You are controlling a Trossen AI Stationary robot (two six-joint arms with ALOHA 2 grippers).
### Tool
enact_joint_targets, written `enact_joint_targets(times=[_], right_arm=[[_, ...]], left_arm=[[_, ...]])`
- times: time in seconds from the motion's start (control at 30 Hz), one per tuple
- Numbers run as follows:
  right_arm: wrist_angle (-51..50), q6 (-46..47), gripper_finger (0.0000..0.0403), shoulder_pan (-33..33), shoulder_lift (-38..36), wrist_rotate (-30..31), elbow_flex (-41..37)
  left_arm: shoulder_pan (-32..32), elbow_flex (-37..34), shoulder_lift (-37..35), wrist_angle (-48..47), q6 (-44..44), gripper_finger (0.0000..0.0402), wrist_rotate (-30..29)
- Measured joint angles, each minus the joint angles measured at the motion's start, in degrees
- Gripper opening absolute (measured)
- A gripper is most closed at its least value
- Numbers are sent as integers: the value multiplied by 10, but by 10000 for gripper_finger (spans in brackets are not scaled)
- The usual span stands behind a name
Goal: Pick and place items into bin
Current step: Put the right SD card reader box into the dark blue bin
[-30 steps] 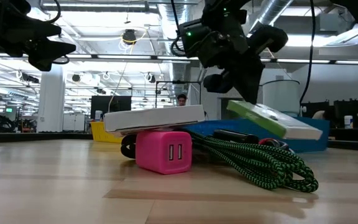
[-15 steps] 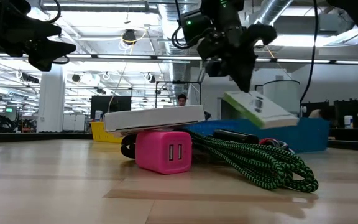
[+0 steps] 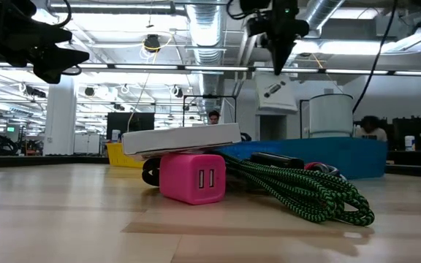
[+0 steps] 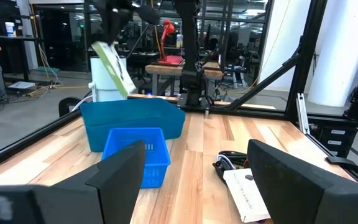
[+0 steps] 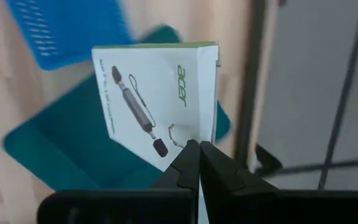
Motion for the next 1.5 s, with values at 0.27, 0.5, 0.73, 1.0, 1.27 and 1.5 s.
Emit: enact_joint_targets(times=[0.27,0.5,0.73,1.0,1.27,1.5], right_arm=[[-6,12,0,-88,-6,-4,1],[1,-11,0,-126,8,-51,0],[-7,-4,0,-128,12,-67,-33],[-7,-7,0,-110,14,-74,-136],[-7,-7,0,-96,14,-79,-210],[-6,-7,0,-76,14,-95,-243]], left_arm=[[0,0,0,0,0,272,0],[0,0,0,0,0,272,0],[0,0,0,0,0,272,0],[0,0,0,0,0,272,-1],[0,0,0,0,0,272,-2],[0,0,0,0,0,272,-2]])
